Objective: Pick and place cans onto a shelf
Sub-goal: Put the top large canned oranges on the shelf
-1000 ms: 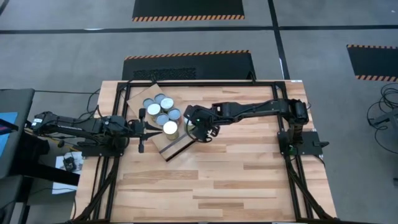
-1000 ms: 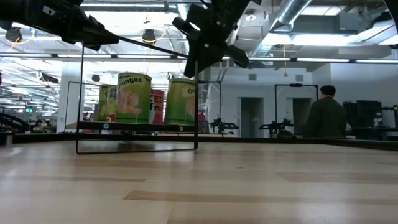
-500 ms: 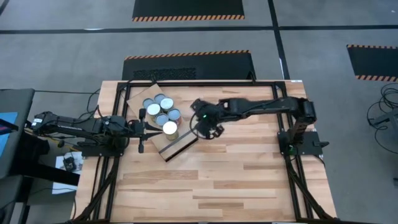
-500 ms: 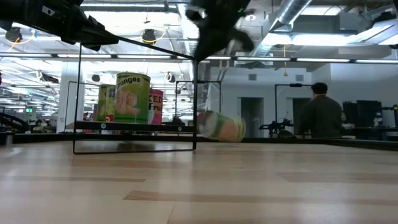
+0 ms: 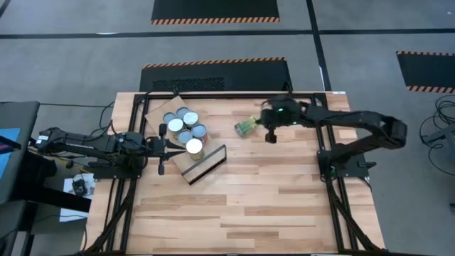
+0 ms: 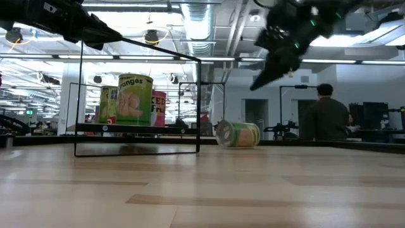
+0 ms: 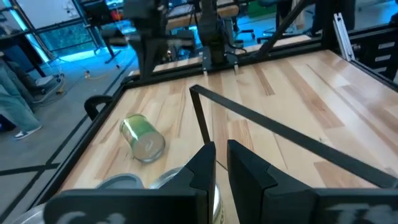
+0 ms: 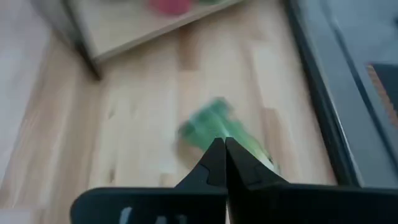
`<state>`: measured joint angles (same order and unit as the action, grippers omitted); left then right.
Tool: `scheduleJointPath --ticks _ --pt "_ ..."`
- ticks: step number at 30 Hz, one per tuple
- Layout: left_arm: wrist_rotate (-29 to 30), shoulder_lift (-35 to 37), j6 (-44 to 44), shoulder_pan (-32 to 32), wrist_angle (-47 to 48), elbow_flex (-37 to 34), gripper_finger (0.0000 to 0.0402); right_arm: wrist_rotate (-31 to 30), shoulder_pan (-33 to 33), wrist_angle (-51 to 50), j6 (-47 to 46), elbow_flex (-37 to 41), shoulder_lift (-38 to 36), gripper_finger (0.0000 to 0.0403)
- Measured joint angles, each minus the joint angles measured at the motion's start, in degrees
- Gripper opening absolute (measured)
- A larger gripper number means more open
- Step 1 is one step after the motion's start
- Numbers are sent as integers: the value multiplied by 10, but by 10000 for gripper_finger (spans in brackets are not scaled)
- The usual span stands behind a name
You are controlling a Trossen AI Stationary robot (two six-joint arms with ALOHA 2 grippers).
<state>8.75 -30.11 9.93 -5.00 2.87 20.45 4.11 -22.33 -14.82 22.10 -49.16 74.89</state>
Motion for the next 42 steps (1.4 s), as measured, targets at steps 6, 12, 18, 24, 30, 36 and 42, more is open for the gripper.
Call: scheduleJointPath --ticks 6,12,18,24,30,36,42 --pt "-1 0 -8 0 -19 0 31 46 -107 161 -178 130 -29 44" --pt "-9 0 0 1 -29 0 16 158 -178 226 -238 143 49 133" --pt "-6 0 4 1 -29 0 3 259 -219 312 -274 143 138 212" --pt "-5 0 5 1 -26 0 2 282 -234 382 -307 143 196 224" --pt "-5 0 13 1 -24 0 2 307 -235 436 -327 143 228 186" --pt "-5 0 14 1 -24 0 2 307 -232 442 -319 141 239 82" --pt "-5 0 14 1 -23 0 2 304 -217 442 -284 140 238 11"
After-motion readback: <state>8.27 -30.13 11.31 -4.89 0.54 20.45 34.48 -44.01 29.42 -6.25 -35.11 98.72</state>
